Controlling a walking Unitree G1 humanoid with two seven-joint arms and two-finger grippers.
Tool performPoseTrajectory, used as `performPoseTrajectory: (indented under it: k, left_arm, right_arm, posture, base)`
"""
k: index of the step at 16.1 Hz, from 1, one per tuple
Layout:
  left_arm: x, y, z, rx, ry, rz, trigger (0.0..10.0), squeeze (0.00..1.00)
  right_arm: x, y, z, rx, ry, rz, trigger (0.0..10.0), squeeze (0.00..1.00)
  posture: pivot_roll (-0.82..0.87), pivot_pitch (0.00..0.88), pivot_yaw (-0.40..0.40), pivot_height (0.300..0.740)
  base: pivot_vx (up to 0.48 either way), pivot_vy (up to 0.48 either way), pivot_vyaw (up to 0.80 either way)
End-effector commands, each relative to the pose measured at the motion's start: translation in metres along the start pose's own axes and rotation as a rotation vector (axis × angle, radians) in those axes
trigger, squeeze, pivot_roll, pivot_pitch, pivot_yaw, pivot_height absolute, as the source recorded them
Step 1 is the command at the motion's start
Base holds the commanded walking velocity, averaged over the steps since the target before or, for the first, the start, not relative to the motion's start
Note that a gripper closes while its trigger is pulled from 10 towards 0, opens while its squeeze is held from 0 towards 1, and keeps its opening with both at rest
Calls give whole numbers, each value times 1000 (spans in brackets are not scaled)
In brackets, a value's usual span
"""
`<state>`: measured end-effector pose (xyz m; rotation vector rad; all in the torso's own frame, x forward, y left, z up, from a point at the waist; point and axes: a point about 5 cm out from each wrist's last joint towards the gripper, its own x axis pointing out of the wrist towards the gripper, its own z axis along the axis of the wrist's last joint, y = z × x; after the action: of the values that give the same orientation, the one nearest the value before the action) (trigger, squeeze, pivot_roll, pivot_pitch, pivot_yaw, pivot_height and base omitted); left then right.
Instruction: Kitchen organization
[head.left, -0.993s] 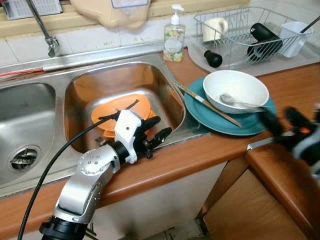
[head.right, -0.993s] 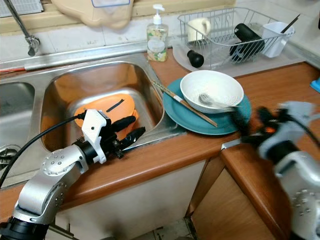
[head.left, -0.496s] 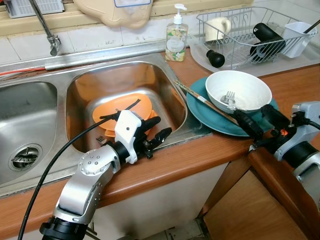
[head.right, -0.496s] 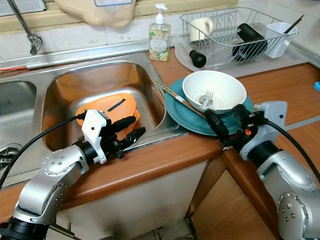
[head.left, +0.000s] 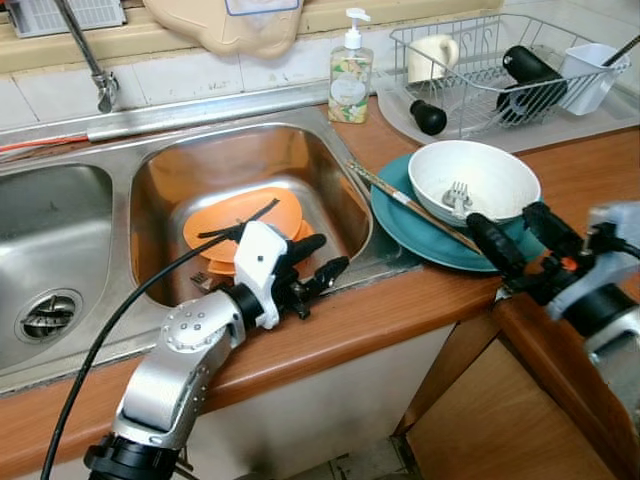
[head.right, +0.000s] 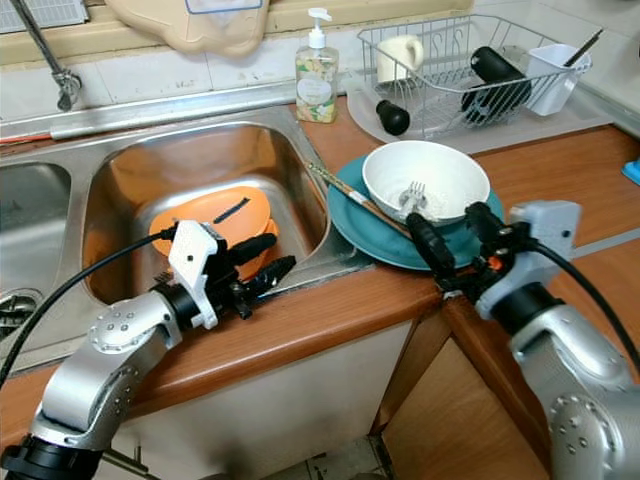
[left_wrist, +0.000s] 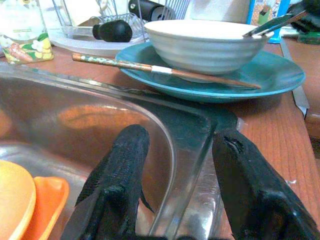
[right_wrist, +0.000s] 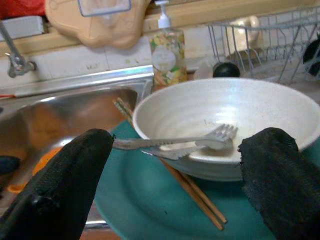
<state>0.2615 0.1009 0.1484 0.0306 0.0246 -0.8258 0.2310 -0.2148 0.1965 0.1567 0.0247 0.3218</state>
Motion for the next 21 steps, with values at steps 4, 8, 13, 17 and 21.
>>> performPoseTrajectory:
  k: [4,8,13,17,21]
  left_arm:
    - [-1,-1,2,18,-8,12,10000,0]
    - [-1,-2,3,16,-14,13,10000,0]
    - [-1,-1,4,18,-15,17,10000,0]
    - [0,0,6,19,-18,22,10000,0]
    - [1,0,6,20,-20,22,10000,0]
  right_arm:
    - [6,-5,6,31,-68,-66,2000,0]
    - [9,-5,3,33,-51,-61,0,0]
    - [16,-9,-1,-7,-13,-92,0,0]
    - [20,-11,0,-29,-13,-96,0,0]
    - [21,-11,0,-33,-13,-97,0,0]
  posture:
    - [-197,0,37,740]
    - [-195,0,35,740]
    - [-192,0,36,740]
    - [-187,0,34,740]
    - [-187,0,36,740]
  base:
    - [0,0,0]
    - [0,0,0]
    - [0,0,0]
    - [0,0,0]
    - [0,0,0]
